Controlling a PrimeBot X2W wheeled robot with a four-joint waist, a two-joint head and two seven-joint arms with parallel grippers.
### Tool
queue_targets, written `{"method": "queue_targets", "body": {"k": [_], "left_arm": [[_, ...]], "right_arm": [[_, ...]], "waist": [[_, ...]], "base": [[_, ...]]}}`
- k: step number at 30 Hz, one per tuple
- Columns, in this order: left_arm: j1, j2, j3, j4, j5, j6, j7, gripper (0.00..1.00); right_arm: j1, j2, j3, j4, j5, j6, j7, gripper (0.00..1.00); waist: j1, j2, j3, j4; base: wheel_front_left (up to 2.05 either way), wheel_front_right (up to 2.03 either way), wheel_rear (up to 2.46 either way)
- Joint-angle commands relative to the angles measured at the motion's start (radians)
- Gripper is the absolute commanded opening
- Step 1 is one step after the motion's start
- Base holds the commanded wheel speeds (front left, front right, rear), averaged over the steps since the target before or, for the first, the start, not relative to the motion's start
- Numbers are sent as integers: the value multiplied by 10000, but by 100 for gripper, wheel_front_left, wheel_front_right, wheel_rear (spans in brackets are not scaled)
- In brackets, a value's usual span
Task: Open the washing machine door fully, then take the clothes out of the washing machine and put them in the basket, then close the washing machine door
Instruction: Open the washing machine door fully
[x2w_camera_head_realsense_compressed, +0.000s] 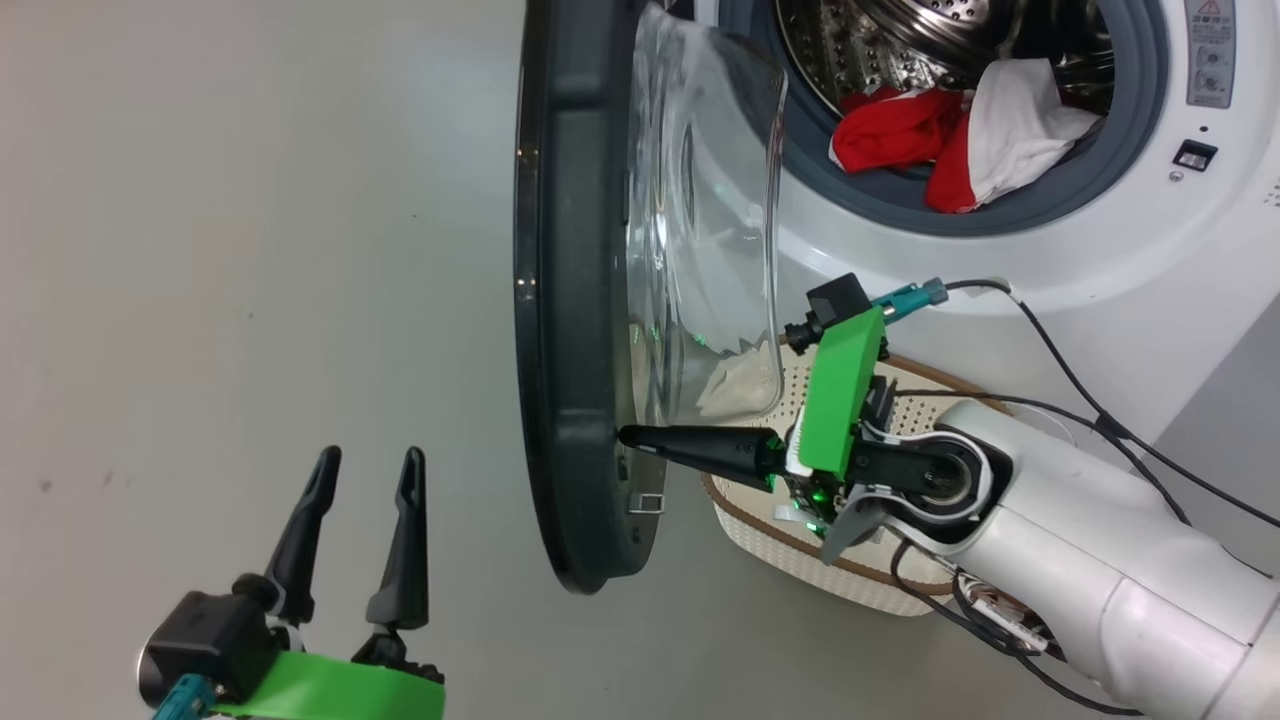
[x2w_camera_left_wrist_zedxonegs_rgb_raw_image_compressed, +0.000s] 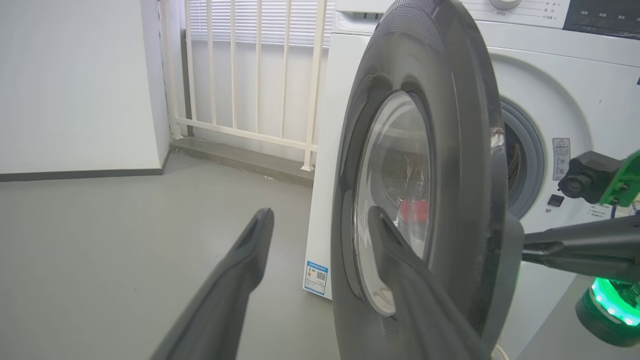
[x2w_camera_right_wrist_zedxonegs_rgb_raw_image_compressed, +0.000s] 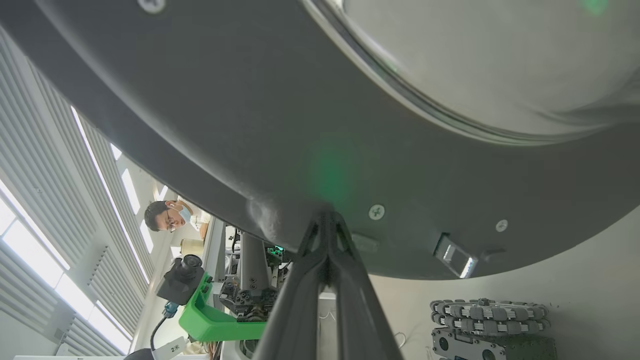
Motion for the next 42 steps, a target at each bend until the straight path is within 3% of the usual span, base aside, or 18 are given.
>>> {"method": "queue_targets", "body": {"k": [1, 13, 23, 24, 26, 27, 35, 42], "left_arm": [[-90, 166, 381, -330, -66, 97, -53, 100], [60, 158, 482, -471, -165, 278, -185, 100], [105, 234, 446, -423, -229, 348, -65, 100], [105, 242, 435, -416, -237, 351, -35, 100], [110, 263, 410, -396, -261, 347, 37, 100], [111, 288, 405, -366, -278, 334, 71, 100], [59, 379, 337, -222, -372, 309, 327, 100], [39, 446, 220, -122, -382, 318, 508, 100]], "right_arm": [[-140, 245, -86, -91, -96, 69, -27, 0], [-381, 954, -470, 834, -391, 69, 517, 0], [-169, 1103, -812, 1155, -1021, 69, 525, 0], [-133, 1091, -814, 1169, -1142, 69, 458, 11], [-50, 1027, -795, 1173, -1441, 69, 275, 53], [-4, 975, -774, 1172, -1629, 69, 144, 100], [480, 399, -1012, 910, -2720, 69, -1205, 100], [858, -488, -441, 799, -5090, 69, -3371, 100]], "waist": [[0, 0, 84, 31], [0, 0, 260, 92], [0, 0, -31, 23], [0, 0, -70, 11], [0, 0, -167, -18], [0, 0, -225, -36], [0, 0, -464, -138], [0, 0, -684, -235]], "base": [[0, 0, 0], [0, 0, 0], [0, 0, 0], [0, 0, 0], [0, 0, 0], [0, 0, 0], [0, 0, 0], [0, 0, 0]]}}
